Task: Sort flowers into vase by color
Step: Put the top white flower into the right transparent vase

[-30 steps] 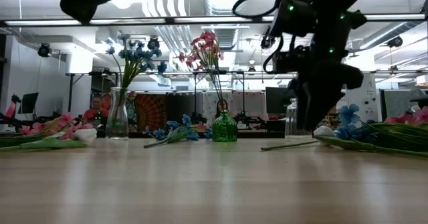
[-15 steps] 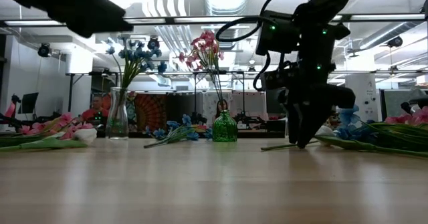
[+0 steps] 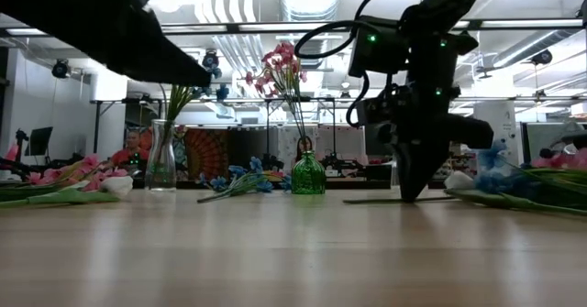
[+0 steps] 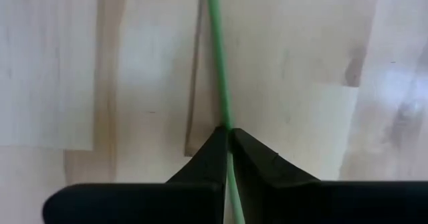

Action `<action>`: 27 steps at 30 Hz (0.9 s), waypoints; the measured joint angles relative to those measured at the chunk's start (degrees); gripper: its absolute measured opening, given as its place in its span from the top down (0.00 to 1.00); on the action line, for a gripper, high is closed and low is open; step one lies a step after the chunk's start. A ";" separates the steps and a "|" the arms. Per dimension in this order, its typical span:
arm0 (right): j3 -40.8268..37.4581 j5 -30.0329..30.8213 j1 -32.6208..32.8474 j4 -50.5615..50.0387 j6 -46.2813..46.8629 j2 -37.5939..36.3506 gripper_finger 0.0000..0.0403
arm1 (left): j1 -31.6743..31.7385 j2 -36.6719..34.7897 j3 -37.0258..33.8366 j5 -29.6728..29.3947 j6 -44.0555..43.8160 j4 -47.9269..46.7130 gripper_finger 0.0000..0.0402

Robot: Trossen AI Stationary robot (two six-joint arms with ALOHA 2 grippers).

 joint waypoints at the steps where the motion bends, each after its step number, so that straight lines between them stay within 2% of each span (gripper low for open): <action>1: 0.27 0.39 -0.04 -0.05 -0.07 -0.13 0.97 | 0.27 1.21 0.34 0.02 0.18 0.64 0.39; 6: 2.26 4.28 -0.29 0.34 1.08 -0.97 0.97 | 1.11 6.38 2.18 0.44 1.08 2.42 0.39; 12: 3.82 4.23 -0.13 0.87 0.93 -1.03 0.97 | 2.07 10.39 3.35 0.49 2.08 5.33 0.39; 21: 5.32 3.91 0.31 3.18 1.14 -1.10 0.97 | 3.84 11.79 3.23 0.74 2.89 7.46 0.39; 27: 6.43 3.81 0.60 5.17 0.27 -1.12 0.97 | 5.29 13.41 3.25 3.52 4.53 10.94 0.39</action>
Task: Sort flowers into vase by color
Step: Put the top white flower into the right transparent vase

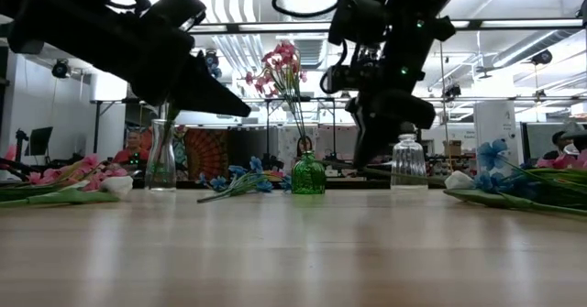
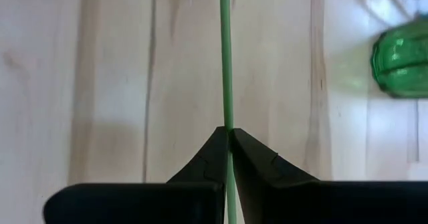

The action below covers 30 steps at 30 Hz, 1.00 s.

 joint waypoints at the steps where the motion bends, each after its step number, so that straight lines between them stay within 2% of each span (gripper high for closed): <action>1: 0.22 -0.10 0.17 0.22 -0.02 0.00 0.97 | 0.16 0.43 0.00 0.00 0.01 0.52 0.39; 6: 1.41 -0.19 0.88 0.31 -1.30 0.00 0.97 | 1.01 2.88 0.00 0.08 0.69 3.55 0.39; 15: 4.60 -0.26 4.31 0.55 -5.08 -0.09 0.97 | 4.69 8.82 0.00 2.98 6.53 17.72 0.39; 20: 5.50 -0.24 6.18 0.65 -6.46 -0.09 0.97 | 6.42 10.56 0.01 3.11 7.30 20.49 0.39; 26: 6.53 -0.21 6.44 1.94 -6.76 -0.09 0.97 | 6.82 11.66 0.02 11.17 8.86 24.67 0.41; 30: 6.52 -0.19 6.44 2.67 -7.64 -0.09 0.97 | 6.90 12.00 0.02 11.76 9.25 26.88 0.47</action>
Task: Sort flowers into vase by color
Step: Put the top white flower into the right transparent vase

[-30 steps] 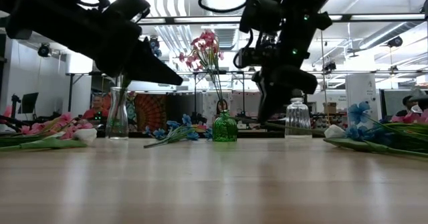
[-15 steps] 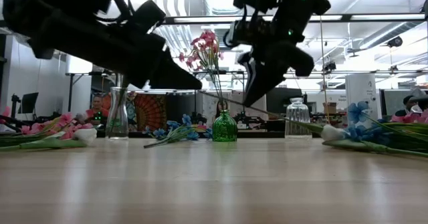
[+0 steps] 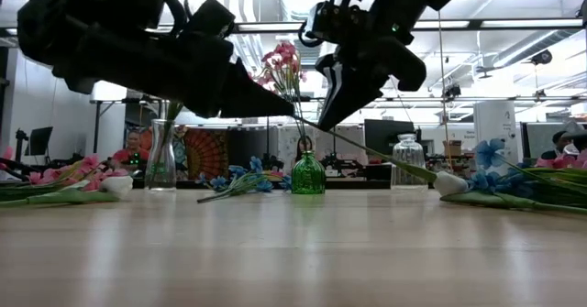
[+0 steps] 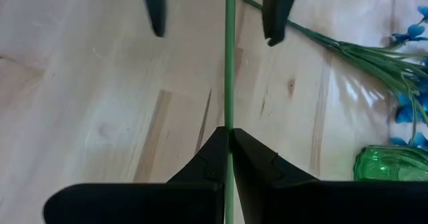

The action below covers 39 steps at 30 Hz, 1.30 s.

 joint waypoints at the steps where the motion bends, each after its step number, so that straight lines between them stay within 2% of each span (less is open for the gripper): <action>1: 0.00 0.00 0.00 0.13 -0.03 0.00 0.97 | 0.03 -0.08 0.00 0.00 0.04 0.01 0.49; 8: 0.00 0.02 0.00 0.27 -0.27 0.00 0.97 | 0.03 -0.23 0.00 -0.02 0.17 0.41 0.66; 18: -0.02 0.02 -0.02 0.26 -0.27 0.00 0.97 | 0.03 -0.25 0.00 -0.11 0.87 0.36 0.98; 24: -0.07 0.11 -0.13 0.24 0.76 -0.17 0.96 | 0.03 -0.23 -0.02 -0.24 1.00 0.36 1.00; 27: 0.07 0.15 -0.15 0.10 1.60 -0.71 0.93 | 0.18 -0.23 -0.52 -0.24 0.71 0.63 1.00; 31: 0.86 0.96 -0.55 -0.22 4.15 -2.09 0.82 | 0.20 -0.24 -2.13 -1.37 -0.41 2.45 1.00; 34: 0.98 4.69 -0.57 -1.02 5.45 -3.89 0.71 | 0.22 -0.24 -4.17 -1.98 -0.68 7.63 1.00; 37: 0.98 11.18 -0.72 -2.16 12.77 -6.10 0.62 | 0.18 -0.45 -6.85 -5.30 0.30 15.19 1.00; 39: 0.45 11.47 -0.96 -3.04 18.69 -8.39 0.57 | 0.01 -1.03 -8.75 -7.89 1.70 18.57 1.00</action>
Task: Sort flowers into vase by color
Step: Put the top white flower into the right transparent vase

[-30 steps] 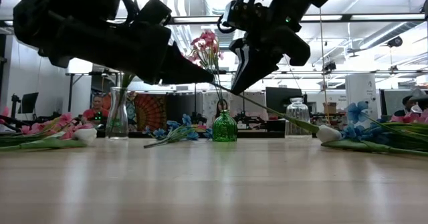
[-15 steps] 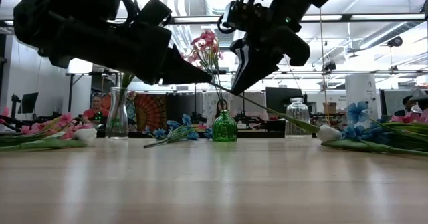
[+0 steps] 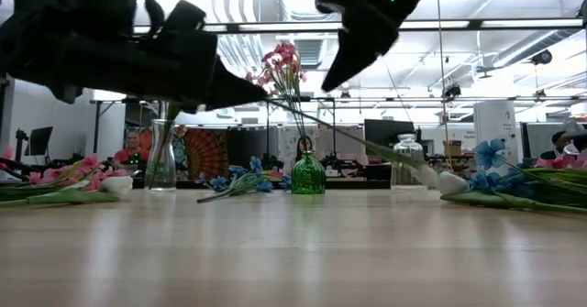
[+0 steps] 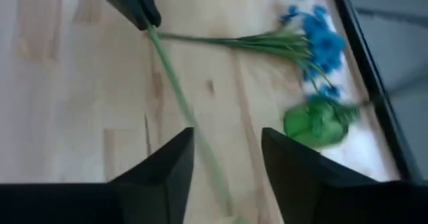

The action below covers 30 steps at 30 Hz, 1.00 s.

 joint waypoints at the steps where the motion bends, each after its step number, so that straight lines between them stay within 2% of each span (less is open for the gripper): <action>1: -0.70 -0.44 -0.04 0.49 3.10 -1.21 0.55 | -0.01 -0.23 -0.82 -1.11 0.57 1.38 1.00; 5: -7.90 -2.04 0.48 11.11 14.87 -6.18 0.51 | -0.04 -0.84 -3.23 -2.96 2.63 6.86 1.00; 9: -19.69 -7.60 0.26 32.39 25.87 -9.46 0.51 | -0.07 -0.84 -3.82 -2.96 4.90 11.58 1.00; 14: -33.82 -7.40 -1.03 61.22 40.63 -9.21 0.51 | -0.07 -0.84 -2.49 -3.14 7.32 12.64 1.00; 18: -41.20 -4.20 -1.22 80.02 50.53 -6.07 0.51 | -0.07 -0.84 -0.72 -4.70 9.17 12.59 1.00; 20: -42.84 -3.02 -1.33 84.24 52.54 -4.46 0.51 | -0.07 -0.84 0.19 -5.06 10.10 12.51 1.00; 25: -42.37 -0.63 -1.44 86.05 57.03 -1.20 0.51 | -0.22 -0.84 2.37 -7.80 11.36 11.56 1.00; 30: -40.63 3.57 -1.46 87.48 53.58 0.11 0.51 | -1.17 -0.82 3.51 -8.05 11.08 7.50 1.00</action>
